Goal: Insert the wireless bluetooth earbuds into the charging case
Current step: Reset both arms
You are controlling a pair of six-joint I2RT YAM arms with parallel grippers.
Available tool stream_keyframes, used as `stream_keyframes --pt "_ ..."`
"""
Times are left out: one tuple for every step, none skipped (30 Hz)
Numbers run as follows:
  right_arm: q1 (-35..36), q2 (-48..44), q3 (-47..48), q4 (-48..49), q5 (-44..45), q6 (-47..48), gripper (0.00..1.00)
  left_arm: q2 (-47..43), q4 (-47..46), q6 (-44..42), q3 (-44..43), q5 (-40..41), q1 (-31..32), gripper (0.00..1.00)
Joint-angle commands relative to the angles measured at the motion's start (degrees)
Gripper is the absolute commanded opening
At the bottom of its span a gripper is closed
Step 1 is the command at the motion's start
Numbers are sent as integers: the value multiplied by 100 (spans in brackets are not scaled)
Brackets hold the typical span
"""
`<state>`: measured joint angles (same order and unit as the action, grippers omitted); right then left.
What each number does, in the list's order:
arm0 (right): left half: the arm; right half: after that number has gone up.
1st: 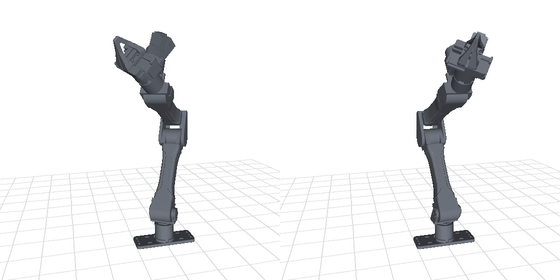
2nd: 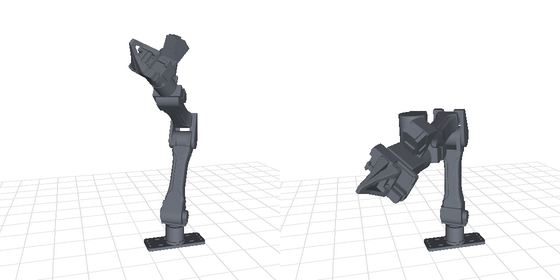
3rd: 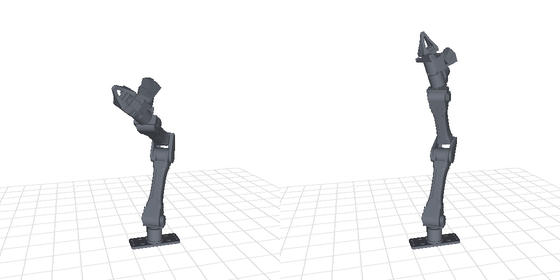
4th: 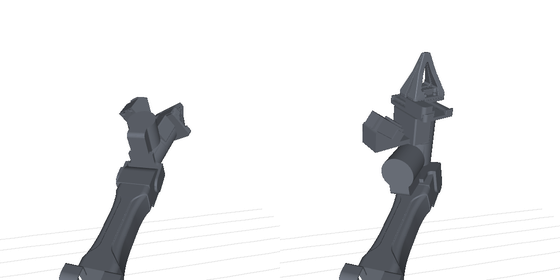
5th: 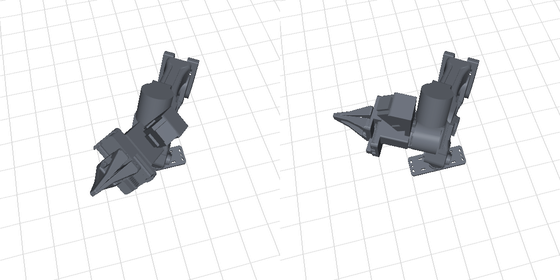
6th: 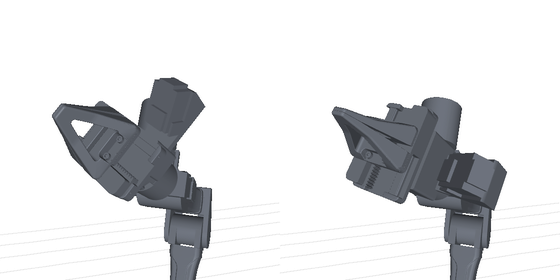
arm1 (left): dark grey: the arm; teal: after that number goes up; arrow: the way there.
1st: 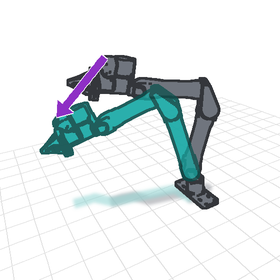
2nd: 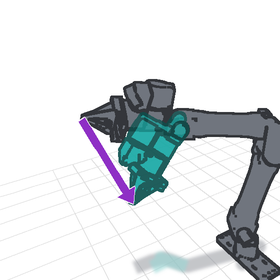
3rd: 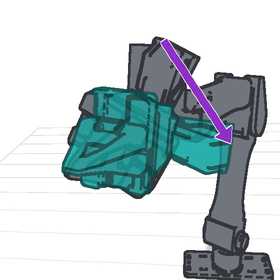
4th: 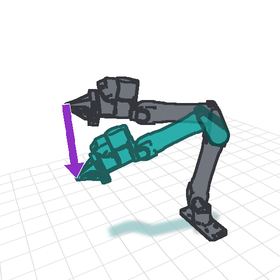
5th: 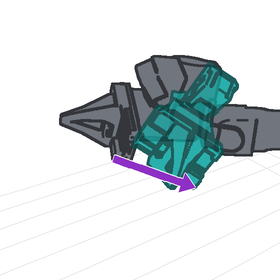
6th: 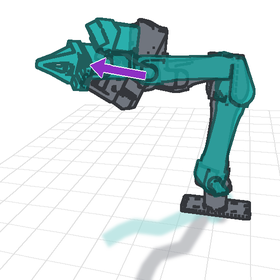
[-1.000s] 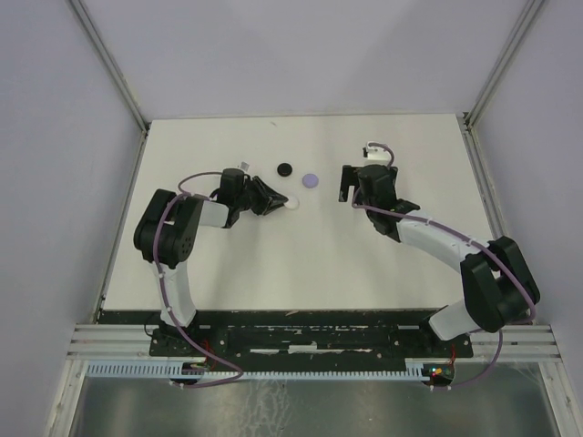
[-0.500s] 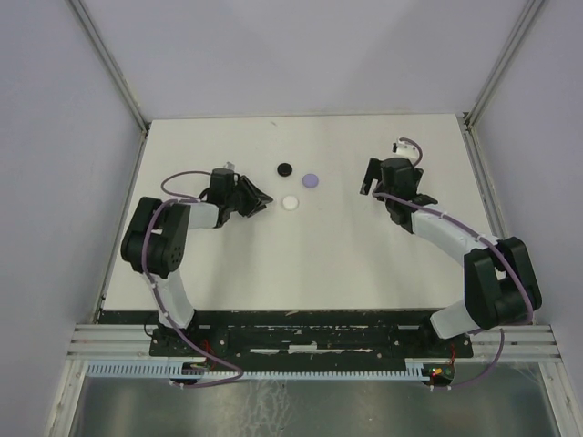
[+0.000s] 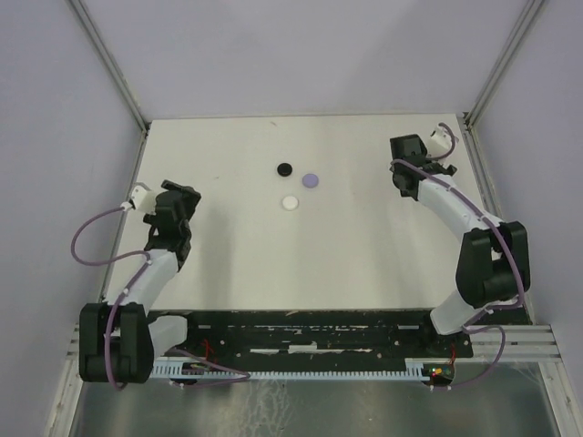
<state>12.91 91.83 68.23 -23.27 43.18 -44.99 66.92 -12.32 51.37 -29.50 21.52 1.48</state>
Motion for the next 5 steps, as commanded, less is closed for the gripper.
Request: stream_keyframes --pt "27 126 261 -795 671 -507 99 -346 303 -117 19 1328 -103 85" --pt "22 114 249 -811 686 -556 100 -335 360 -97 -4 1309 -134 86" --pt "19 85 229 -834 718 -632 100 -298 358 -107 -18 1217 -152 87" --pt "17 73 227 -885 782 -753 99 -251 346 -117 -24 1182 -172 87" --pt "25 45 212 -874 803 -791 99 -203 363 -119 -56 1102 -191 87"
